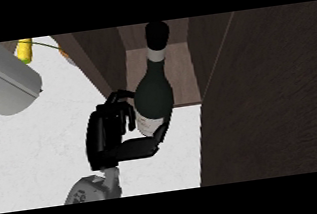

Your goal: Pick up the wine, place it into the cabinet and close the cabinet

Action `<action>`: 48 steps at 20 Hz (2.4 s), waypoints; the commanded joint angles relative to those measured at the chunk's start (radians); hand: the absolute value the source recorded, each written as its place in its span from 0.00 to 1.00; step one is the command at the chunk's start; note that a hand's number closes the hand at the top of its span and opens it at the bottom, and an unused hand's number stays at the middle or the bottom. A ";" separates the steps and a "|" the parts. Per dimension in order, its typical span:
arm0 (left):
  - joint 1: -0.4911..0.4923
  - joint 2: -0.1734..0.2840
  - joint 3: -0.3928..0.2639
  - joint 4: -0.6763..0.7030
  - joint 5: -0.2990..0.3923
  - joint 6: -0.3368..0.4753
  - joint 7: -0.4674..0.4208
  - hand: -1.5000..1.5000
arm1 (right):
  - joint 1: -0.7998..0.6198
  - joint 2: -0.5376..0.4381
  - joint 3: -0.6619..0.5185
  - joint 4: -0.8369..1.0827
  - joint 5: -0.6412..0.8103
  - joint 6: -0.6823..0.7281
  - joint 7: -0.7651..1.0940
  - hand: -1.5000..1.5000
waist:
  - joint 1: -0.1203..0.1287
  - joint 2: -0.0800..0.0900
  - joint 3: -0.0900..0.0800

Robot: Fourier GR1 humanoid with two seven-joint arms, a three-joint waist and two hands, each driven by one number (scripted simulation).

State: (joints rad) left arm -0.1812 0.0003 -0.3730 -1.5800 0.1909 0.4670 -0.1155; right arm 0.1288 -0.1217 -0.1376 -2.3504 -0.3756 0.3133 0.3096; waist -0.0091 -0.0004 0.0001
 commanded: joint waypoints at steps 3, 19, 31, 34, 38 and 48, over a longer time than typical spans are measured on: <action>-0.118 0.000 -0.037 0.155 -0.004 0.129 -0.042 1.00 | 0.080 -0.009 -0.021 -0.127 -0.080 0.022 0.055 0.00 | -0.006 0.000 0.000; -0.309 0.000 -0.067 0.535 0.157 0.187 -0.242 1.00 | -0.073 -0.046 -0.091 -0.045 -0.124 -0.013 0.107 0.00 | 0.000 0.000 0.000; -0.525 0.000 -0.030 0.933 0.432 0.056 -0.521 1.00 | -0.026 -0.016 -0.088 -0.046 -0.135 0.010 0.078 0.00 | -0.019 0.006 -0.001; -0.615 0.000 -0.040 0.979 0.491 0.046 -0.474 1.00 | -0.058 -0.004 -0.077 0.015 -0.107 0.025 0.032 0.00 | -0.018 0.006 -0.001; -0.704 0.000 -0.040 1.081 0.535 0.052 -0.466 1.00 | -0.037 -0.036 -0.139 0.022 -0.152 0.059 0.019 0.00 | -0.030 0.008 -0.001; -0.844 0.000 -0.093 1.282 0.551 0.110 -0.422 1.00 | -0.080 -0.079 -0.141 0.014 -0.201 0.075 0.046 0.00 | -0.057 0.015 -0.001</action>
State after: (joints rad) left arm -0.9660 0.0000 -0.4459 -0.3689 0.7427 0.5310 -0.5795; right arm 0.0703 -0.1595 -0.2458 -2.3178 -0.5114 0.3831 0.3287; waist -0.0508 0.0120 -0.0004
